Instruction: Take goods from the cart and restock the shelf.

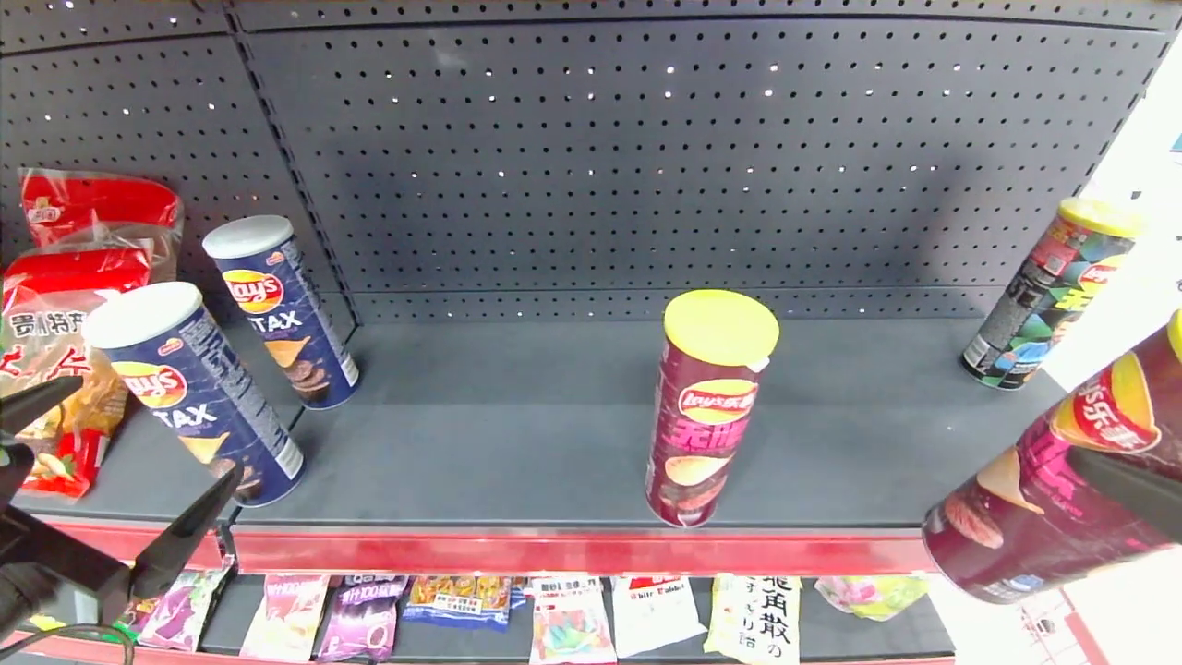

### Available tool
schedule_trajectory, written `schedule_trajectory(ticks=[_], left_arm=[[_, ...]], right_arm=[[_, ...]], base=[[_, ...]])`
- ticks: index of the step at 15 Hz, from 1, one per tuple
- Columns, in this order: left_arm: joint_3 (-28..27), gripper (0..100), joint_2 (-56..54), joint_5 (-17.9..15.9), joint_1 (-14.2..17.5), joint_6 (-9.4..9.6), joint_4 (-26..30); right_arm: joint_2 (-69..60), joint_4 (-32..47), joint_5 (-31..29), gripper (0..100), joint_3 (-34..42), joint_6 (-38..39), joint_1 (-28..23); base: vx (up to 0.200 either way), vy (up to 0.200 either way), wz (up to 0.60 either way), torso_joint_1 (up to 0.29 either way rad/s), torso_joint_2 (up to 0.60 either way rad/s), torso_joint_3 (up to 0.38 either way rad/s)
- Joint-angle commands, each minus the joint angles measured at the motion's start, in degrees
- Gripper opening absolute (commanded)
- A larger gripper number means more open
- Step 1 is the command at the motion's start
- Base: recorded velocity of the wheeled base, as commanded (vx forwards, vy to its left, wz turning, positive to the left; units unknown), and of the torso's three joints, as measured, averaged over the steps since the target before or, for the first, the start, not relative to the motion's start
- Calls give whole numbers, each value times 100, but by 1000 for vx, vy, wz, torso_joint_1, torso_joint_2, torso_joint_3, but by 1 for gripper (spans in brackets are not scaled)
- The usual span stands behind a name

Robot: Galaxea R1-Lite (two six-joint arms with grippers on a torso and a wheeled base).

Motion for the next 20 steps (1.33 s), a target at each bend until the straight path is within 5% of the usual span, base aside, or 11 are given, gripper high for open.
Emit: schedule_trajectory(ticks=[1,6,11,15,20], left_arm=[[-8,100,12,-17,2,1,-3],[-17,100,12,-175,2,-8,-12],[10,100,-103,-1151,-33,-35,278],[27,100,-155,-1186,-33,-518,366],[98,100,-85,-1160,-16,-527,384]], right_arm=[[15,1,4,0,6,-1,-1],[112,1,4,0,-30,-1,-1],[798,-35,4,0,-513,-1,-1],[1492,-43,206,0,-952,7,-1],[2468,-61,277,0,-1480,-1,-1]], base=[[0,0,0,0,0,0],[0,0,0,0,0,0],[0,0,0,0,0,0],[0,0,0,0,0,0],[0,0,0,0,0,0]])
